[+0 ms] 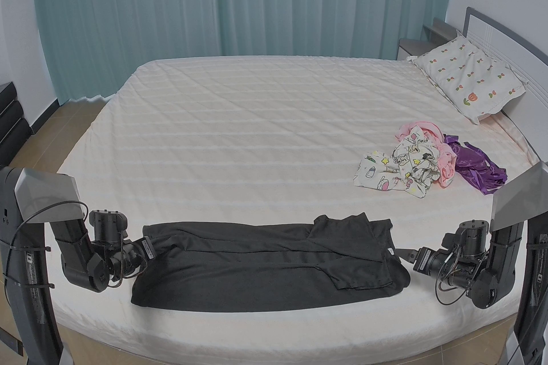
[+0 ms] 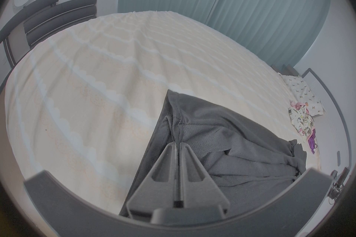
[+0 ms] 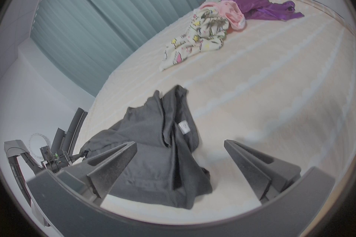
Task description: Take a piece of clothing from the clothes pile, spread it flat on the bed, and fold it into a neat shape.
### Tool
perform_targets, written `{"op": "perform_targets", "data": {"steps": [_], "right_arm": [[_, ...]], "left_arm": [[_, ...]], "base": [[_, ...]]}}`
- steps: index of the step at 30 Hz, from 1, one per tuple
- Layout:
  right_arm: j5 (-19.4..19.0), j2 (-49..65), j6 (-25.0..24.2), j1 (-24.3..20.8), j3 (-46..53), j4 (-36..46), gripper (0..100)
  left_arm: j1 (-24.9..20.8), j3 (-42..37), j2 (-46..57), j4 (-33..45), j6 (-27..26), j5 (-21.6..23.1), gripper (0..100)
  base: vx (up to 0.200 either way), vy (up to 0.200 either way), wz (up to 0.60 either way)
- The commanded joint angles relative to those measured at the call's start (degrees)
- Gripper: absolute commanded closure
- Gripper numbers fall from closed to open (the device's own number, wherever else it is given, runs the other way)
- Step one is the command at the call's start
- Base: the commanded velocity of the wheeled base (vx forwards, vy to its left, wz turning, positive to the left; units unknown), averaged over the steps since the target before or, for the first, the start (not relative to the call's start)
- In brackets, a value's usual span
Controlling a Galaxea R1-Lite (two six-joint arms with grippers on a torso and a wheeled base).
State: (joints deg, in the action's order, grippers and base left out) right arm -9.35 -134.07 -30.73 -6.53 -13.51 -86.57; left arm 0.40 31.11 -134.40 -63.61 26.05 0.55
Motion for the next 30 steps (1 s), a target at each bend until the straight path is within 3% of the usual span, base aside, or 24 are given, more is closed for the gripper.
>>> {"op": "perform_targets", "data": {"steps": [1, 5, 14, 19, 30], "right_arm": [[-0.05, 2.41, -0.12, -0.23, -2.93, 0.96, 0], [0.03, 0.65, -0.12, -1.55, -7.67, 3.07, 0], [0.39, -1.37, -0.12, -6.12, -22.88, 18.8, 0], [0.47, -2.16, -0.12, -9.02, -23.58, 21.88, 0], [1.62, -2.42, 0.15, -8.14, -23.14, 22.67, 0]], "left_arm": [[0.3, -1.67, 0.54, -2.4, -0.04, 0.07, 100], [1.18, -2.81, 0.54, -4.68, -0.39, 0.42, 100], [2.59, -2.81, 0.28, -4.86, -1.18, 1.65, 100], [3.9, -2.72, 0.37, -4.86, -1.09, 3.32, 100], [4.17, -2.46, 0.28, -4.86, -1.09, 3.41, 100]], "base": [[0.0, 0.0, 0.0], [0.0, 0.0, 0.0], [0.0, 0.0, 0.0], [0.0, 0.0, 0.0], [0.0, 0.0, 0.0]]}}
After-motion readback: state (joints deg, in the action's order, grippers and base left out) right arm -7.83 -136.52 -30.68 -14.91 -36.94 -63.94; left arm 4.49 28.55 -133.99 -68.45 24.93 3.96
